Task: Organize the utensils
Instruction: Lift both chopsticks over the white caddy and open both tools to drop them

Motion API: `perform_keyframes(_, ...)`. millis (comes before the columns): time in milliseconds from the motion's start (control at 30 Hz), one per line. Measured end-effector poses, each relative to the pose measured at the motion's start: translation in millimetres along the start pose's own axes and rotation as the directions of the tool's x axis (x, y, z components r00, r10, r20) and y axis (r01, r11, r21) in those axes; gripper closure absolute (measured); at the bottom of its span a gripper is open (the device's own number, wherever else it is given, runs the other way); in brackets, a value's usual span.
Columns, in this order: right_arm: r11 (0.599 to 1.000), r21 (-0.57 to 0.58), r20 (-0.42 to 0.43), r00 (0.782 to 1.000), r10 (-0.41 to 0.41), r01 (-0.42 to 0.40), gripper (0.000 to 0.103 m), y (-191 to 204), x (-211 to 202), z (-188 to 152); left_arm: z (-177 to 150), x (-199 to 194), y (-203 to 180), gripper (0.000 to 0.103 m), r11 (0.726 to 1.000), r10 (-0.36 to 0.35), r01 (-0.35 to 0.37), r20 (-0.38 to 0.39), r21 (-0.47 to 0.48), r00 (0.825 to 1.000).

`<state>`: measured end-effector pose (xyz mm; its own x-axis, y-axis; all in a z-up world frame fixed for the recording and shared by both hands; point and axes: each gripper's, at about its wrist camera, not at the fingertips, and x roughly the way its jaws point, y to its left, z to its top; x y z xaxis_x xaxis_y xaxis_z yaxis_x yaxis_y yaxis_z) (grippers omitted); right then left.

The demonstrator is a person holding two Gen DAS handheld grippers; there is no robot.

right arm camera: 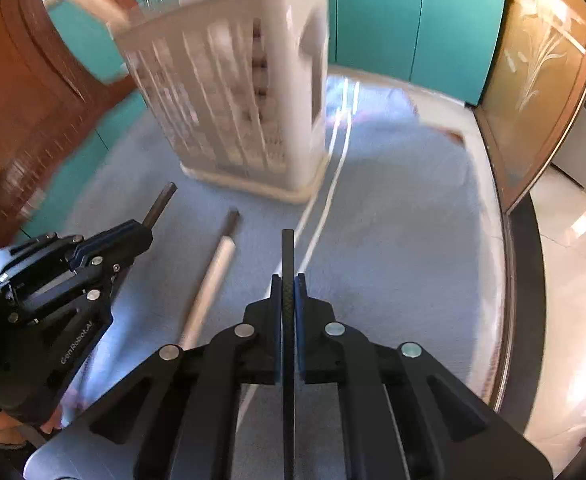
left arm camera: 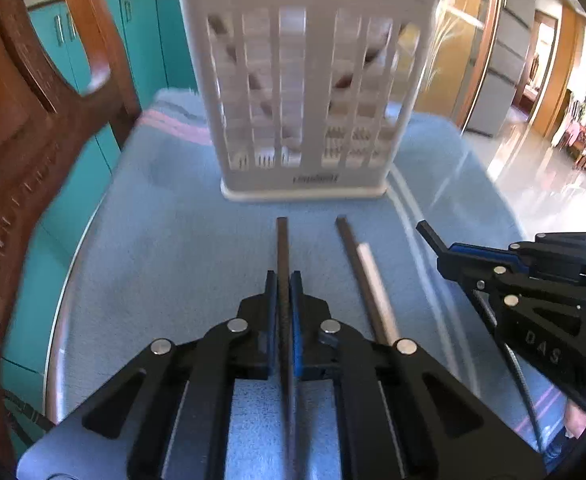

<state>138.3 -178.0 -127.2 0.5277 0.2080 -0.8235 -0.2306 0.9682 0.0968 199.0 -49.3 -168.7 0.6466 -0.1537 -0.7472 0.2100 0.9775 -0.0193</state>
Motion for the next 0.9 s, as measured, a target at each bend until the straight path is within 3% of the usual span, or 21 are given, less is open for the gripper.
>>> perform_keyframes(133,0.997,0.002,0.133,0.988,0.077,-0.078,0.096,-9.8,-67.8,7.9,16.6,-63.1,2.5,0.096,0.999,-0.049,0.051,0.147,-0.010,0.988)
perform_keyframes(267,0.987,0.010,0.265,0.952,0.151,-0.160,0.096,-23.2,-139.1,8.2,30.3,-135.6,4.3,0.096,0.997,-0.069,0.077,0.317,-0.012,0.946)
perform_keyframes(333,0.981,0.022,0.323,0.930,0.177,-0.194,0.096,-26.0,-166.8,15.2,41.3,-171.2,7.1,0.096,0.995,-0.085,0.102,0.399,-0.022,0.913)
perform_keyframes(400,0.972,0.032,0.403,0.893,0.201,-0.234,0.096,-30.8,-198.2,33.1,53.9,-201.2,10.2,0.096,0.994,-0.082,0.109,0.477,-0.029,0.875)
perform_keyframes(500,0.961,0.037,0.501,0.837,0.219,-0.274,0.096,-35.5,-231.3,66.9,88.2,-242.8,18.9,0.096,0.991,-0.062,0.119,0.600,-0.057,0.798)
perform_keyframes(533,0.960,0.046,0.544,0.813,0.207,-0.276,0.096,-36.6,-243.6,80.0,97.5,-247.8,21.4,0.096,0.990,-0.055,0.122,0.618,-0.067,0.784)
perform_keyframes(600,0.962,0.055,0.627,0.759,0.174,-0.266,0.096,-36.3,-261.7,104.7,127.6,-259.3,29.3,0.096,0.984,-0.018,0.133,0.679,-0.118,0.734)
perform_keyframes(667,0.969,0.079,0.665,0.737,0.123,-0.234,0.096,-35.1,-264.3,123.8,148.9,-258.5,32.3,0.096,0.979,0.009,0.137,0.703,-0.150,0.711)
perform_keyframes(733,0.977,0.094,0.679,0.730,0.077,-0.191,0.096,-34.9,-254.3,138.9,163.6,-245.2,33.5,0.096,0.977,0.050,0.112,0.709,-0.179,0.703)
perform_keyframes(800,0.981,0.095,0.671,0.739,0.062,-0.169,0.096,-30.0,-233.6,148.6,168.2,-225.7,35.0,0.096,0.976,0.081,0.084,0.692,-0.202,0.718)
perform_keyframes(900,0.987,0.098,0.636,0.771,0.034,-0.124,0.096,-24.6,-202.5,152.1,170.8,-183.3,34.2,0.096,0.974,0.107,0.047,0.634,-0.221,0.766)
